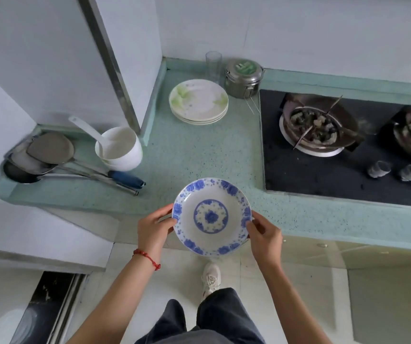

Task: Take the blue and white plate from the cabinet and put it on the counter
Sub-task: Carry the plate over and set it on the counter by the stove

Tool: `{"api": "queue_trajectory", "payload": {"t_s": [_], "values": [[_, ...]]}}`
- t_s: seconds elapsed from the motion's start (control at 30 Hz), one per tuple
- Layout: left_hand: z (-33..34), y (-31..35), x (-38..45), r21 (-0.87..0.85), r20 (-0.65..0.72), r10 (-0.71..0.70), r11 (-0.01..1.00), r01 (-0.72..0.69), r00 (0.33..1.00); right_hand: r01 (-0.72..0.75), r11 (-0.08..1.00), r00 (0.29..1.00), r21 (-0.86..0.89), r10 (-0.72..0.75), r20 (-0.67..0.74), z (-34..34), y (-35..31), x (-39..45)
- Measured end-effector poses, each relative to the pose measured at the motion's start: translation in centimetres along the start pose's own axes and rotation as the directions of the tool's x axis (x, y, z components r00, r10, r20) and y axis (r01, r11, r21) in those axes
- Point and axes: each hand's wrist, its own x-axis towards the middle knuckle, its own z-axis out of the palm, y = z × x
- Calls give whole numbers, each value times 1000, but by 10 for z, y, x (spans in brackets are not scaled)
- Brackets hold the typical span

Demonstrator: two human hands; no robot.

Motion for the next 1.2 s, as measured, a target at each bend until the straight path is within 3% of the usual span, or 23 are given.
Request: {"api": "queue_trajectory", "payload": {"t_s": [0.3, 0.47, 1.2], "values": [[39, 37, 82, -3, -89, -8, 1000, 7, 996, -5, 998, 995, -64, 11, 96, 18, -27, 103], [48, 43, 121, 6, -76, -32, 999, 32, 997, -12, 997, 997, -80, 19, 80, 33, -30, 138], [51, 39, 196, 84, -44, -108, 990, 112, 993, -60, 990, 998, -126, 61, 9, 78, -28, 189]]}}
